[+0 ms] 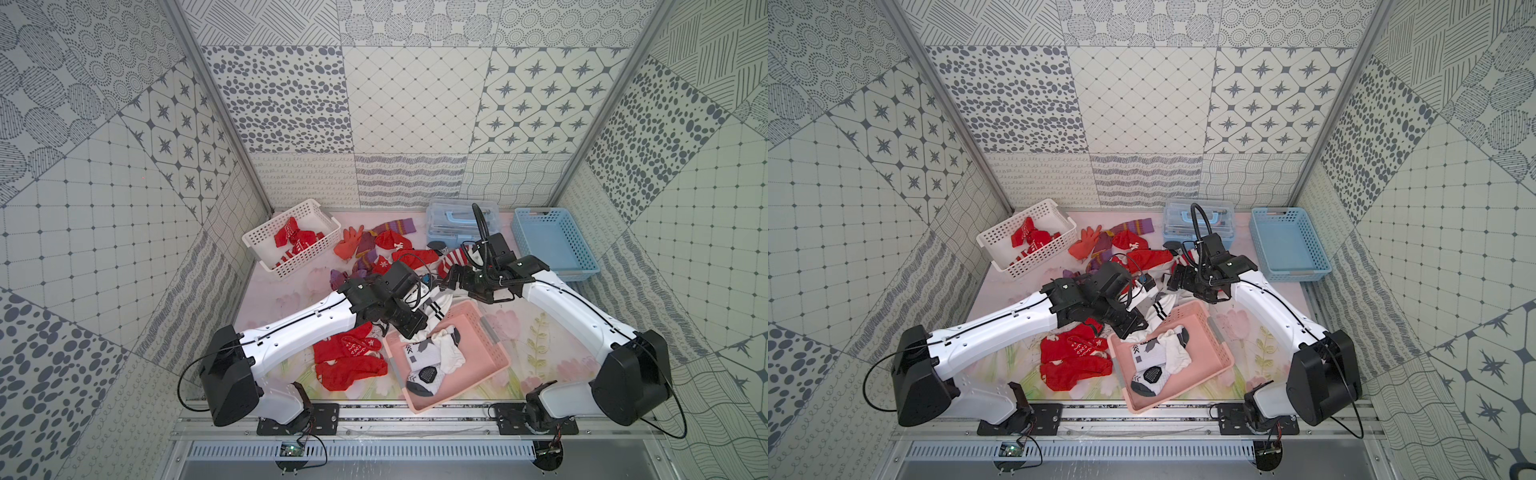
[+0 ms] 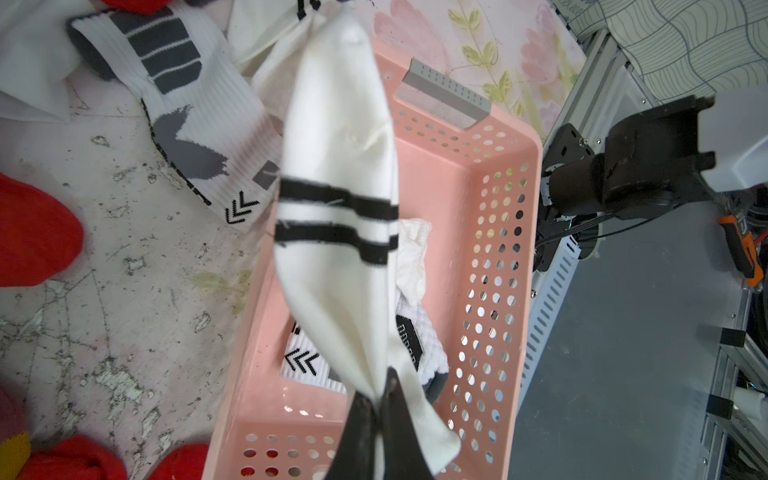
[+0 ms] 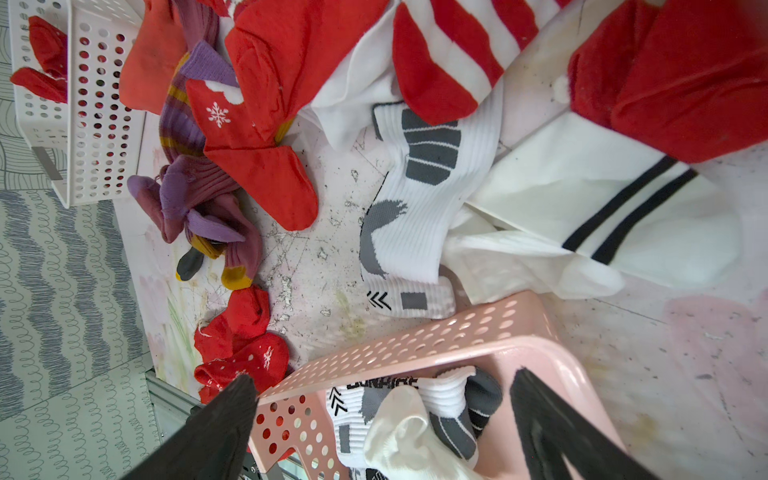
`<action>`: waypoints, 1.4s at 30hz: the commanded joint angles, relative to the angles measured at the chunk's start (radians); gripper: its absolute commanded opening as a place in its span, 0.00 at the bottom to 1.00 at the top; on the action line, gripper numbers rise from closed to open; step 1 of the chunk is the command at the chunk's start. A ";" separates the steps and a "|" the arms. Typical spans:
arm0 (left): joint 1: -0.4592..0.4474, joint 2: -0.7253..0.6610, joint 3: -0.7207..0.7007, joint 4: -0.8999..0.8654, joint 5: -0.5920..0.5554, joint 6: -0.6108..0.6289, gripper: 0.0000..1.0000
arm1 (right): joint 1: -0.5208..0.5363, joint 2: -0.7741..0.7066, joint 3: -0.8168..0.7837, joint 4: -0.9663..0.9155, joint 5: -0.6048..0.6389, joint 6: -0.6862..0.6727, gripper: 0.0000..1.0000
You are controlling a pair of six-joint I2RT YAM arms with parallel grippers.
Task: Sort the socks into the basket by color
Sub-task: Place the sock in the bin.
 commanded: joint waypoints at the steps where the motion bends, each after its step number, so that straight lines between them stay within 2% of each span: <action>1: -0.031 0.013 -0.009 0.010 -0.012 0.026 0.00 | -0.003 -0.021 -0.013 0.025 -0.006 0.007 0.98; 25: -0.069 0.146 0.008 0.020 0.048 0.048 0.00 | -0.014 -0.025 -0.036 0.037 -0.008 0.006 0.98; 40: -0.069 0.287 -0.020 0.055 0.018 0.039 0.00 | -0.022 -0.002 -0.025 0.035 -0.012 -0.015 0.98; 42: -0.070 0.298 -0.032 0.068 0.017 0.035 0.05 | -0.023 0.003 -0.019 0.036 -0.013 -0.019 0.98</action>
